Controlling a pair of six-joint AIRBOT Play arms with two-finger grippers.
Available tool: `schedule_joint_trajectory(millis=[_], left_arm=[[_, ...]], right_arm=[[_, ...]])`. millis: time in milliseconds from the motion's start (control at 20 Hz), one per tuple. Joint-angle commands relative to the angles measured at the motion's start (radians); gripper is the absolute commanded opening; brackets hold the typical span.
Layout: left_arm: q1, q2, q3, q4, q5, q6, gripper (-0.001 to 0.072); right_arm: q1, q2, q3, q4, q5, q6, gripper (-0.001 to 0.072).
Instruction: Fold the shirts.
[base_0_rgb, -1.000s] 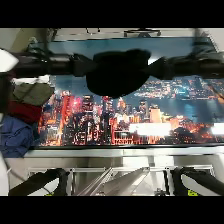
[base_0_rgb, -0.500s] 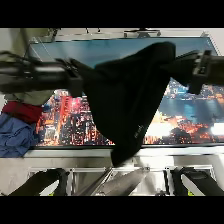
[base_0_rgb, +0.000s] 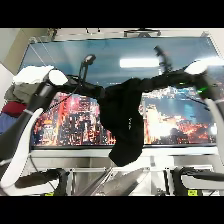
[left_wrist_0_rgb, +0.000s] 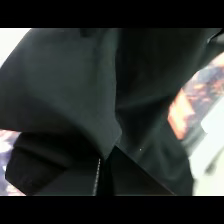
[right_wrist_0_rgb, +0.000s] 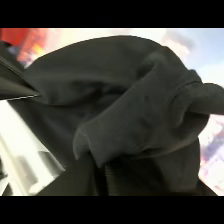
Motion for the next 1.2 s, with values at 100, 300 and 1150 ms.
schedule_joint_trajectory(millis=[100,300,1150], left_arm=[[0.105,-0.183,0.006,0.009,0.004,0.032,0.0713],[0.219,-0.233,0.073,0.01,-0.121,0.034,0.0712],[0.035,-0.237,-0.197,-0.111,-0.122,0.15,0.0665]], right_arm=[[-0.031,-0.153,0.035,0.034,-0.114,0.002,0.0491],[-0.221,-0.045,0.054,-0.06,0.131,0.145,0.0481],[-0.035,0.277,-0.856,-0.136,-0.232,0.116,0.0483]])
